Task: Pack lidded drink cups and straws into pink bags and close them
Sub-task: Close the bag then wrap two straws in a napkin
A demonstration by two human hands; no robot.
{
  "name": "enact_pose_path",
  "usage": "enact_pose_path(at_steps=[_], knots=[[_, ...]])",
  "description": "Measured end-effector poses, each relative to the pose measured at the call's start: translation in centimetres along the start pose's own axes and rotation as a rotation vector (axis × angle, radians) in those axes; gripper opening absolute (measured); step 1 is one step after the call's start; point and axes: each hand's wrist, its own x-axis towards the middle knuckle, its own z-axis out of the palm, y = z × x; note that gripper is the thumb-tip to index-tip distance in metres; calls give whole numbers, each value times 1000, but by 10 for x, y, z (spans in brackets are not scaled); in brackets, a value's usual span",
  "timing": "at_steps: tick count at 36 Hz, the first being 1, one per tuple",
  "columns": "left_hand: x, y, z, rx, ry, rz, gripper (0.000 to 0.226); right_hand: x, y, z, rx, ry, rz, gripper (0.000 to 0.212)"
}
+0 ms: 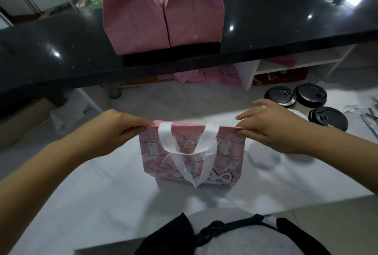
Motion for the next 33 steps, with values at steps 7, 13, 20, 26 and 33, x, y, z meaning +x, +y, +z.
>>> enact_pose_path(at_steps=[7, 13, 20, 26, 33], knots=[[2, 3, -5, 42, 4, 39, 35, -9, 1, -3, -39, -25, 34, 82], [5, 3, -4, -1, 104, 49, 30, -13, -3, 2, -8, -17, 62, 75], [9, -2, -1, -17, 105, 68, 30, -14, -6, 2, 35, -4, 76, 61], [3, -3, 18, -108, 179, 100, 51, -19, -14, 14, 483, 290, 346, 46], [2, 24, 42, 176, 267, 359, 89, -22, -59, 65, 1135, 610, 649, 27]])
